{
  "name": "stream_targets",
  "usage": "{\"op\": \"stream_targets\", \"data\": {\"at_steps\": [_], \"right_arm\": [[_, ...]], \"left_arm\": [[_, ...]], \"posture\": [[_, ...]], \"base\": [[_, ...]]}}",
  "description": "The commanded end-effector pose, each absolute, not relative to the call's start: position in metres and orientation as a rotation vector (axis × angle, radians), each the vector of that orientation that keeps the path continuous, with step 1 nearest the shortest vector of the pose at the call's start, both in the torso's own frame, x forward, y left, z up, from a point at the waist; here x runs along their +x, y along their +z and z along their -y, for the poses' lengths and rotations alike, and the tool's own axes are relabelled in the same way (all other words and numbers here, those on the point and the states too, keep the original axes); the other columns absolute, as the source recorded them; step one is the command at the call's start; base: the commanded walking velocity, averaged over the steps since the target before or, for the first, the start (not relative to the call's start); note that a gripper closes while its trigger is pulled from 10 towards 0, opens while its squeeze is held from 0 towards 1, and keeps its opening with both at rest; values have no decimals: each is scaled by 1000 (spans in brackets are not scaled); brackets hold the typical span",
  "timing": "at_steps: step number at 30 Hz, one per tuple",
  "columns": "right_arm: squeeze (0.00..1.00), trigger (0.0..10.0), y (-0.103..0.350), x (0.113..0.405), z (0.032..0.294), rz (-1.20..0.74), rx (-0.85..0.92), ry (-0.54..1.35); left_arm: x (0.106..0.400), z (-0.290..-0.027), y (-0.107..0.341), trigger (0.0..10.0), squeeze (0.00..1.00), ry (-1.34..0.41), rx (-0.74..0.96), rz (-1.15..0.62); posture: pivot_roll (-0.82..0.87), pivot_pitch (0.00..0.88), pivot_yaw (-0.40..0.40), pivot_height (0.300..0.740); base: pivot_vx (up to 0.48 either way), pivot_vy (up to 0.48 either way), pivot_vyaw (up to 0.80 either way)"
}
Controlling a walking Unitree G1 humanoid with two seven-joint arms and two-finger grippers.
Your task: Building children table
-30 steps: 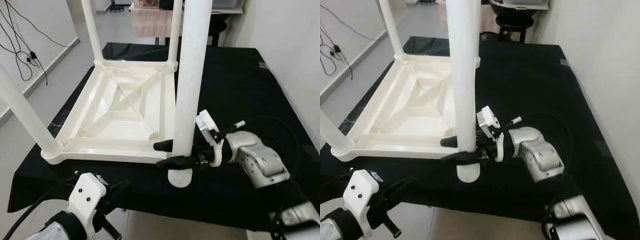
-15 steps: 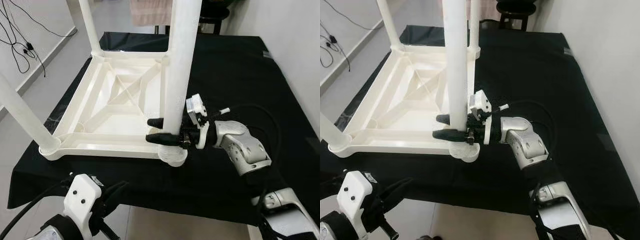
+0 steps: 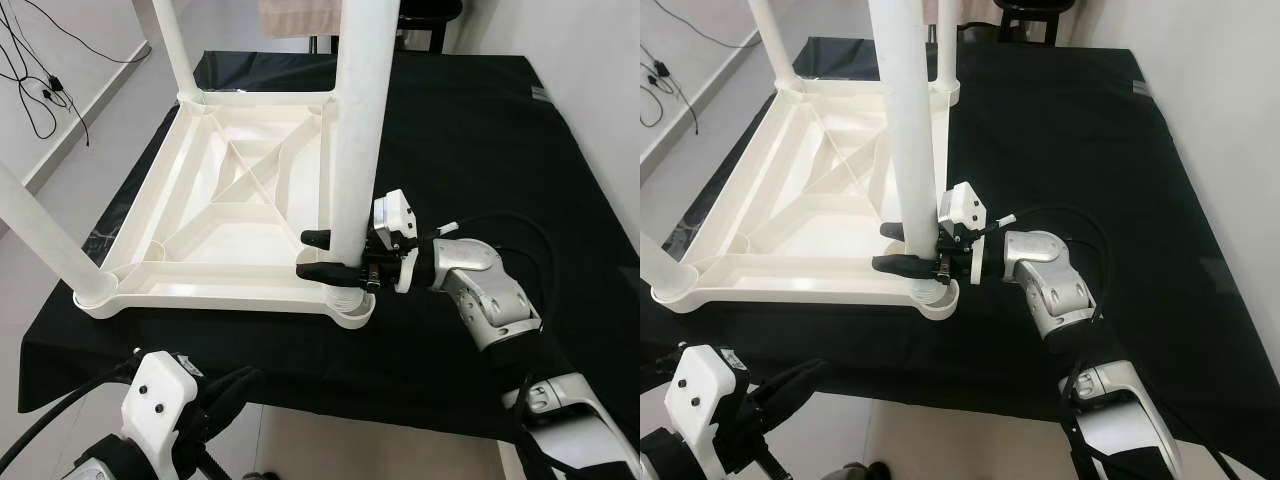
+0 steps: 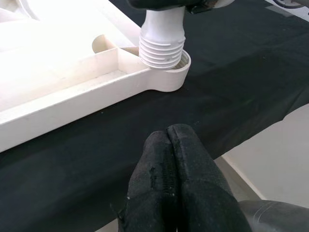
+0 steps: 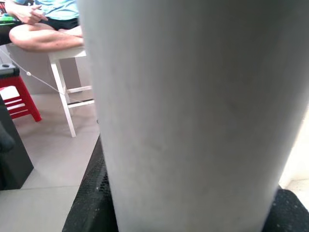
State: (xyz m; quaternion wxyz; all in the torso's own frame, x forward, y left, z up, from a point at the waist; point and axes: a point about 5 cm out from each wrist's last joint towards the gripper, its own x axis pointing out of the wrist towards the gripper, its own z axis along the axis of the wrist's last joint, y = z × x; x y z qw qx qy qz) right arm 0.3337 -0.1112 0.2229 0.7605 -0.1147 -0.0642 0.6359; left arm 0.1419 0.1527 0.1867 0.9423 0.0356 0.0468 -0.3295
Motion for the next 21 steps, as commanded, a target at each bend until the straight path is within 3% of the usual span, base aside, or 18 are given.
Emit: {"op": "stream_targets", "data": {"at_steps": [1,9,21], "right_arm": [[0,10000,206,330,113,46,-260,1415],[0,10000,198,313,118,-39,-269,1575],[0,10000,205,329,117,-7,-219,1495]], "left_arm": [[139,-154,186,10000,0,-687,81,-125],[138,-154,187,10000,0,-690,74,-131],[138,-153,188,10000,0,-687,71,-131]], "posture": [[147,270,18,740],[144,279,14,740],[134,289,3,740]], "base": [[0,0,0],[0,0,0],[0,0,0]]}}
